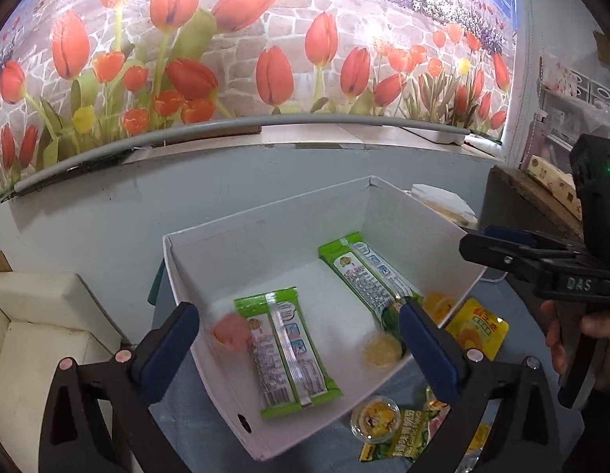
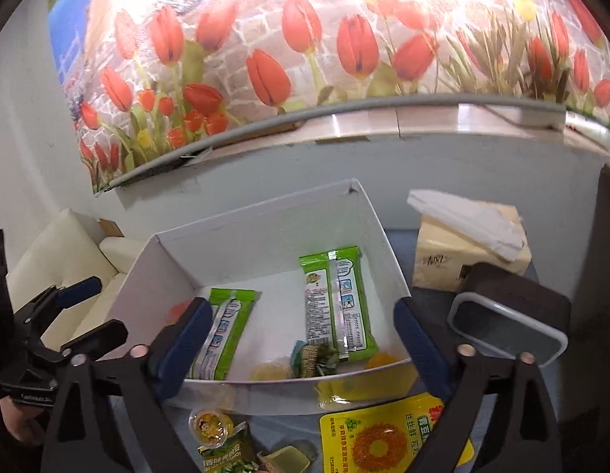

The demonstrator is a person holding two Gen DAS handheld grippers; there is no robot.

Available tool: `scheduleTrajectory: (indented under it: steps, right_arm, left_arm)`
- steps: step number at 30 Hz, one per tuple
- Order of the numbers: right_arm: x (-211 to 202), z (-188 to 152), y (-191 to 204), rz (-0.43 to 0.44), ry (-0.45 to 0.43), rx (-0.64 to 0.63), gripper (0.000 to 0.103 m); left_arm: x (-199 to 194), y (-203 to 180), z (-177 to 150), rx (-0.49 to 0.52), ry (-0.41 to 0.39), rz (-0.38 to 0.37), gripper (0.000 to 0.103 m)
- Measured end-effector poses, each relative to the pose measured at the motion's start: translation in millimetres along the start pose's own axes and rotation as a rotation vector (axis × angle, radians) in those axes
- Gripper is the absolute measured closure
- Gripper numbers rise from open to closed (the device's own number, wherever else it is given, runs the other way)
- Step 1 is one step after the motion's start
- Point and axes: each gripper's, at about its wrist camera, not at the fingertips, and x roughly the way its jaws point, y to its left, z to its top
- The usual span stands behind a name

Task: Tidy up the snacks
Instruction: 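Drop both jelly cups into the white box by opening both tools, then grasp a pale green jelly cup with the right tool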

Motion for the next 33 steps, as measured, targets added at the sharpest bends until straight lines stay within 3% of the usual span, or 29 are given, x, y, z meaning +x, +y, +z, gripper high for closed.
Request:
scheduleTrajectory:
  steps: [10, 12, 15, 19, 26, 33]
  right_arm:
    - [-48.9, -29.2, 24.6, 0.068, -0.007, -0.041, 0.000]
    - [-60.8, -45.1, 30.0, 0.068, 0.016, -0.063, 0.000]
    - [-80.7, -74.3, 35.6, 0.001, 0.017, -0.085, 0.000]
    - [-100.2, -126.3, 21.4, -0.018, 0.053, -0.053, 0.000]
    - [-96.1, -186.7, 8.8, -0.065, 0.135, 0.003, 0.000]
    - [-71.3, -194.7, 15.4, -0.105, 0.168, -0.027, 0.000]
  left_arm:
    - [-41.5, -15.1, -21.1, -0.001, -0.021, 0.013, 0.000]
    - [-50.8, -20.5, -29.3, 0.003, -0.025, 0.001, 0.000]
    - [-62.7, -26.1, -44.5, -0.017, -0.015, -0.034, 0.000]
    - [-78.9, -41.0, -75.5, -0.019, 0.003, -0.052, 0.000]
    - [-84.9, -70.3, -128.8, -0.010, 0.084, -0.101, 0.000]
    - [-86.7, -78.7, -149.2, 0.000, 0.127, -0.111, 0.000]
